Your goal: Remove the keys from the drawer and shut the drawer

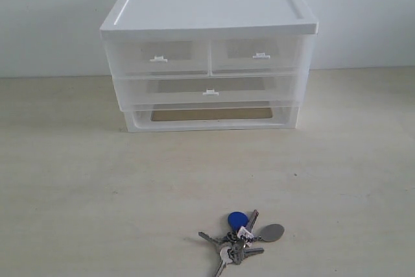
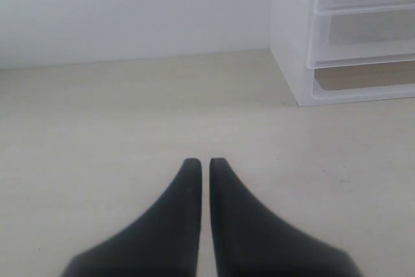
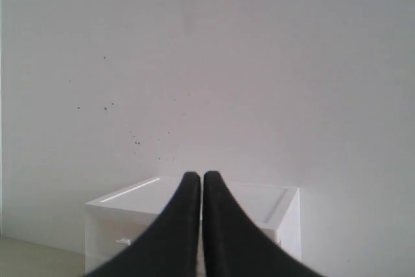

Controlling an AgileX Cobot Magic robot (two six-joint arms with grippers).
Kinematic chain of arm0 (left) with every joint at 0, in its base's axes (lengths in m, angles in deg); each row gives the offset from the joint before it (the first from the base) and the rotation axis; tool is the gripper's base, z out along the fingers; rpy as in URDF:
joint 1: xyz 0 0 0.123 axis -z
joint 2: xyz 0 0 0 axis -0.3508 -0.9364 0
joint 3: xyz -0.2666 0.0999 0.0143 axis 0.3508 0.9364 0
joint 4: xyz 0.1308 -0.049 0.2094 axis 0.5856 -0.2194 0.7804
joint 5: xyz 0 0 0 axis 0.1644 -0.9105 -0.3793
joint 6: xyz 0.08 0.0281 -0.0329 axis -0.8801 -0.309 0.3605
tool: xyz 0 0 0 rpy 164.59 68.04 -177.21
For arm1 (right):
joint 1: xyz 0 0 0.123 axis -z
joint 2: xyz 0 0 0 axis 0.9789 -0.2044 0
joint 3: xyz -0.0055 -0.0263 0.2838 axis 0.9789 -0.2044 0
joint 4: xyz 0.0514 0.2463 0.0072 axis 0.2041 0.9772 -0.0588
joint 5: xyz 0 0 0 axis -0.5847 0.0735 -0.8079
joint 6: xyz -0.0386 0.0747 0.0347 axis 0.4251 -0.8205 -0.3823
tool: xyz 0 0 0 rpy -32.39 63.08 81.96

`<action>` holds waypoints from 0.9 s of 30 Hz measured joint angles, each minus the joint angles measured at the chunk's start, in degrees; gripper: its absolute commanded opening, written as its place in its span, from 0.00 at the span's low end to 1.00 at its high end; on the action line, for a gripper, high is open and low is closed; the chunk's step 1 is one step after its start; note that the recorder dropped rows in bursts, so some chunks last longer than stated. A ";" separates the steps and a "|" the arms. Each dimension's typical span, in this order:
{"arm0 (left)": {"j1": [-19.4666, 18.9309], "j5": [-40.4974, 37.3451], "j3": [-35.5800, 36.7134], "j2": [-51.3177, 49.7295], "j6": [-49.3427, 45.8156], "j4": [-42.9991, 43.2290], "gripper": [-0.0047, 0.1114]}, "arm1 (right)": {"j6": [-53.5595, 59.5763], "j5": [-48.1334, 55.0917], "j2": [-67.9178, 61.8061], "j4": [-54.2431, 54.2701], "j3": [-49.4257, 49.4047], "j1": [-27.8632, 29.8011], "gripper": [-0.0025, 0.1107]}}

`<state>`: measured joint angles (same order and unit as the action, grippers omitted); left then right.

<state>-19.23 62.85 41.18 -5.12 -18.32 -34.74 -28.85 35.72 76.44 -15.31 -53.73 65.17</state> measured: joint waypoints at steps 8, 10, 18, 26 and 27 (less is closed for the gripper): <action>0.00 0.00 0.00 0.00 0.00 0.00 0.08 | 0.00 -0.59 0.00 0.11 0.00 0.00 0.02; 0.00 0.00 0.00 0.00 0.00 0.00 0.08 | 0.00 -0.90 0.00 0.21 0.00 0.00 0.02; 0.00 0.00 0.00 0.00 0.00 0.00 0.08 | 25.23 1.14 0.00 22.31 -0.44 0.00 0.02; 0.00 0.00 0.00 0.00 0.00 0.00 0.08 | 67.81 1.55 0.00 46.27 -4.41 0.39 0.02; 0.00 0.00 0.00 0.00 0.00 0.00 0.08 | 72.89 1.55 0.00 49.60 -4.79 0.93 0.02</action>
<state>-19.23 62.85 41.18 -5.12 -18.32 -34.74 44.04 37.27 76.44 34.29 -58.51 66.10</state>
